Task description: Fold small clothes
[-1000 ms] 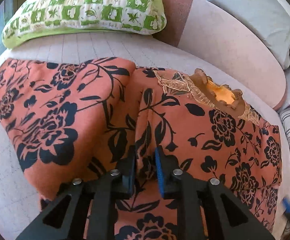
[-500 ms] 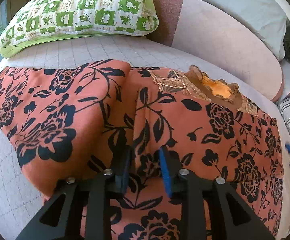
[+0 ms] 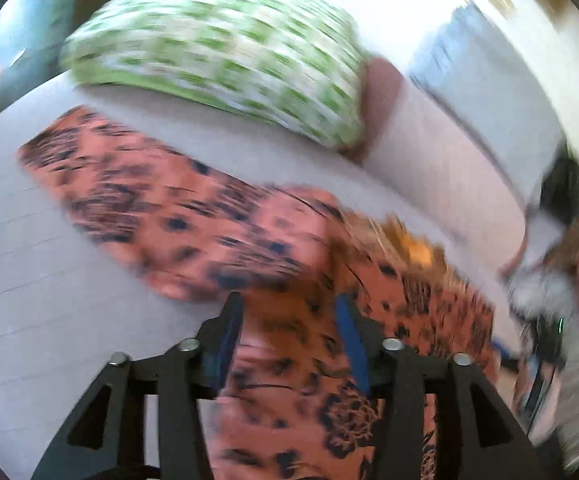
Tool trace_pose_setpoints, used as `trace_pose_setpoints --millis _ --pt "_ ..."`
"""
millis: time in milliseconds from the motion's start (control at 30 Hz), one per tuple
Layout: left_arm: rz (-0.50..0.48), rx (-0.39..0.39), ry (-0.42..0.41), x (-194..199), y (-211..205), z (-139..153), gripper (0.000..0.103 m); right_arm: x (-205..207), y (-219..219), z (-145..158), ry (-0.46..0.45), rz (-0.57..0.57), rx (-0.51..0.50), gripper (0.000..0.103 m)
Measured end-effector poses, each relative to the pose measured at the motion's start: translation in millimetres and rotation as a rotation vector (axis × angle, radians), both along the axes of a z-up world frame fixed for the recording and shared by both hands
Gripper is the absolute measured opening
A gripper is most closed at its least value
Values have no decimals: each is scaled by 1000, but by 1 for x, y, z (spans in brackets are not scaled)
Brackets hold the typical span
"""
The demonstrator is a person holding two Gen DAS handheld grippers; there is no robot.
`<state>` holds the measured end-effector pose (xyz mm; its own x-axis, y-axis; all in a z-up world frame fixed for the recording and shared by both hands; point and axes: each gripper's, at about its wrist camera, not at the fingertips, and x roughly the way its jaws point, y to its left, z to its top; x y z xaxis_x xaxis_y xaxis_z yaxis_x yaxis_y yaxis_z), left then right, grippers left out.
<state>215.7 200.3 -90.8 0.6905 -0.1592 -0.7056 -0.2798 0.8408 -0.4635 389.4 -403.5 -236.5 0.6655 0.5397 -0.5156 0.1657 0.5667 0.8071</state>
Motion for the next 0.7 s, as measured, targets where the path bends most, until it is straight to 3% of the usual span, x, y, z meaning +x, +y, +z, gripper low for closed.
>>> trace_pose_setpoints --millis 133,233,367,467,567,700 --pt "185 -155 -11 -11 95 -18 66 -55 58 35 -105 177 -138 87" --pt "297 -310 5 -8 158 -43 66 -106 96 29 -135 279 -216 87" --pt "357 -426 -11 8 205 -66 66 -153 122 3 -119 332 -261 87" --pt "418 -448 -5 17 222 -76 66 -160 129 -12 -115 344 -287 87" --pt "471 -457 -8 17 229 -81 66 -160 124 -8 -136 345 -292 87" --pt "488 -369 22 34 229 -75 63 -158 119 -9 -153 323 -265 87"
